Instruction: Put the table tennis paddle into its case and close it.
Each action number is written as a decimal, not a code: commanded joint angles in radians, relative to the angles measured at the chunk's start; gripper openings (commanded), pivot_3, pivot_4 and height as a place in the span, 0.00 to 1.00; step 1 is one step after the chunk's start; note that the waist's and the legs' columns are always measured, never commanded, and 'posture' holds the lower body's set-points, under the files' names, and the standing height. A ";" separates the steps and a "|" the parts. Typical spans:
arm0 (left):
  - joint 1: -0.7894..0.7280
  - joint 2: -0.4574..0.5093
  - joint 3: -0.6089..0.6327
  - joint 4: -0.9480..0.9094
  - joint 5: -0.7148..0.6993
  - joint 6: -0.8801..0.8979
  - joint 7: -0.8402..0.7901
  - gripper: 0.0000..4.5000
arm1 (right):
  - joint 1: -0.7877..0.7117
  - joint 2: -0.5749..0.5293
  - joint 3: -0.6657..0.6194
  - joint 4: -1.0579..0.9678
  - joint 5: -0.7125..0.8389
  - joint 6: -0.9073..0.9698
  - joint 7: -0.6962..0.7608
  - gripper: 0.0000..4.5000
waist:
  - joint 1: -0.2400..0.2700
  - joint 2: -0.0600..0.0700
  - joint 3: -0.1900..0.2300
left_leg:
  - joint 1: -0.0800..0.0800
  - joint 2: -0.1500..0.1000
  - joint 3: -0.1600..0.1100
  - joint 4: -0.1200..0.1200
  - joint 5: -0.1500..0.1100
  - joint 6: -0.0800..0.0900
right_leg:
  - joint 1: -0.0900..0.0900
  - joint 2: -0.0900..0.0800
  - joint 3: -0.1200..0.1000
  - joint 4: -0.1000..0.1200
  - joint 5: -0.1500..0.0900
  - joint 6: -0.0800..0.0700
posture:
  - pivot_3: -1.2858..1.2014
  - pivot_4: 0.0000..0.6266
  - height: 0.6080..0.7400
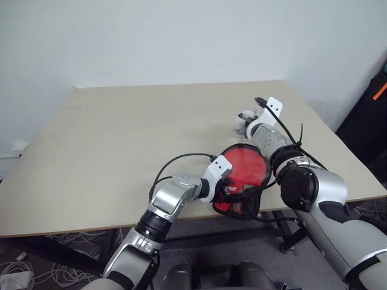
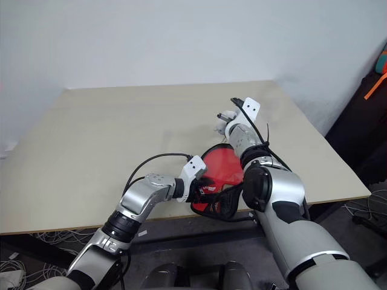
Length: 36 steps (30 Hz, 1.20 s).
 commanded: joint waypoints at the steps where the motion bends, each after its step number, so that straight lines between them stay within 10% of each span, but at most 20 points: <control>1: 0.005 0.027 -0.019 0.077 0.017 0.005 0.002 0.83 | -0.006 -0.046 -0.008 -0.050 0.006 -0.034 0.005 0.01 | 0.000 0.000 0.000 | 0.000 0.000 0.000 0.000 0.000 0.000 | 0.000 0.000 0.000 0.000 0.000 0.000 | 0.52 0.00 1.00; 36: -0.487 -0.291 -0.100 0.965 0.284 -0.397 -0.058 0.83 | -0.037 -0.063 -0.031 -0.061 0.062 -0.012 0.038 0.01 | -0.001 0.005 0.004 | -0.001 -0.010 -0.002 0.001 0.000 0.005 | 0.000 -0.002 0.001 0.000 0.000 0.001 | 0.52 0.00 1.00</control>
